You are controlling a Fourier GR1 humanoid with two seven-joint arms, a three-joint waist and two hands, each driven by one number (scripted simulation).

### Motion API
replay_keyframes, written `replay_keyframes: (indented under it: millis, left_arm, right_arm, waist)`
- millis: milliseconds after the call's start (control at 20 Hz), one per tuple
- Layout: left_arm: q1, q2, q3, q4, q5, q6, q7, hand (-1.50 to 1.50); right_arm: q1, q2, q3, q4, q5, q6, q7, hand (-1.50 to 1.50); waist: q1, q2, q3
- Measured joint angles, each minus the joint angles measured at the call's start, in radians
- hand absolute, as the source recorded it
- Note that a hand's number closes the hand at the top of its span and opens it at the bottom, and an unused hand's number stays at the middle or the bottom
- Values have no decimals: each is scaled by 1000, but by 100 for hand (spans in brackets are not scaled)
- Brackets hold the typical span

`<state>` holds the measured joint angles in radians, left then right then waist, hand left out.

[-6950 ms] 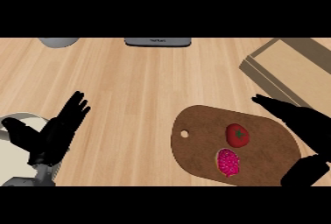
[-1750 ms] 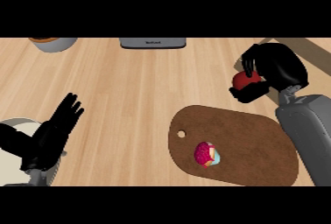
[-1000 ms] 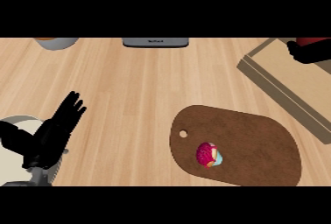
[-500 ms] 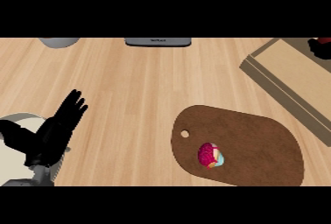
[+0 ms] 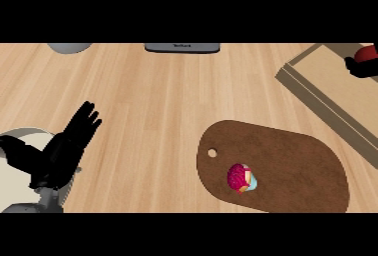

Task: Pick the tomato from the cutting board and place it in the cardboard box

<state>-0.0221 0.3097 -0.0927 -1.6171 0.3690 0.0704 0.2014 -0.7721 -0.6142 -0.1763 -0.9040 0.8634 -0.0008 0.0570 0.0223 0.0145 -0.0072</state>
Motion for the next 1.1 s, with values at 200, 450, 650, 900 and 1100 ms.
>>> replay_keyframes:
  millis: [200,450,650,900,1100]
  left_arm:
    - [-7,-2,-3,1,1,3,6,0]
    - [-9,-2,-4,0,-2,10,11,0]
    - [-5,-2,-1,3,1,0,-1,0]
    - [1,2,-1,6,-1,-4,-16,0]
    - [7,2,2,4,1,8,-12,0]
  right_arm:
    - [-5,4,-16,133,-6,19,-15,-150]
    - [-12,-11,-43,288,-16,30,-70,-150]
    - [-9,2,-79,355,-51,-15,-173,-150]
    - [-29,29,-211,359,-184,-81,-240,-150]
    - [-47,-2,-333,369,-308,-73,-281,-150]
  waist:
    - [6,3,0]
    - [8,4,0]
    - [4,2,2]
    - [-1,-2,3]
    - [-8,-4,4]
